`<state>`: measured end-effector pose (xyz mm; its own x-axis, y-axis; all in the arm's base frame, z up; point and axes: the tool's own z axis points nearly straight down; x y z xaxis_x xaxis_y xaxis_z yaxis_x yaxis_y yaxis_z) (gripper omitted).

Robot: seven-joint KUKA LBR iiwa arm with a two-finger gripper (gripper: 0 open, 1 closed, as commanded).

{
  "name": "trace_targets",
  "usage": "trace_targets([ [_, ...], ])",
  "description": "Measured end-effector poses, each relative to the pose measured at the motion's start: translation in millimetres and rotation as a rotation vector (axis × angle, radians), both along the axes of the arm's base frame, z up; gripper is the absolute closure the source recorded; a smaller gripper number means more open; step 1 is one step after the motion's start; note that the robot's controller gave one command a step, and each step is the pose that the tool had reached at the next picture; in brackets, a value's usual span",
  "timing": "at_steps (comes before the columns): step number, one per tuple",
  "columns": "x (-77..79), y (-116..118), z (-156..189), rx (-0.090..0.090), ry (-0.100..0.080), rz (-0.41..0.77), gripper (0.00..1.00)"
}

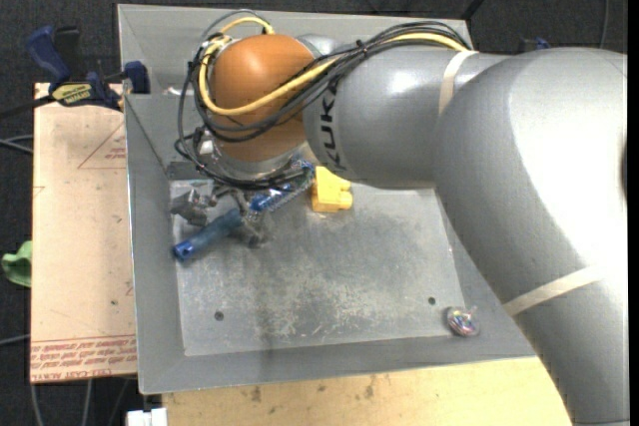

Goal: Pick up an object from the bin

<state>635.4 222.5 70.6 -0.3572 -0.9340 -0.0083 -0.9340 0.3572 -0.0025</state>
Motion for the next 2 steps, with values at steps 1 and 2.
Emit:
trace_targets([
  [1,-1.2,-4.5,-1.7,-0.004,0.007,-0.008,1.00],
  [2,-7.6,-17.3,155.1,-0.002,-0.004,-0.031,1.00],
])
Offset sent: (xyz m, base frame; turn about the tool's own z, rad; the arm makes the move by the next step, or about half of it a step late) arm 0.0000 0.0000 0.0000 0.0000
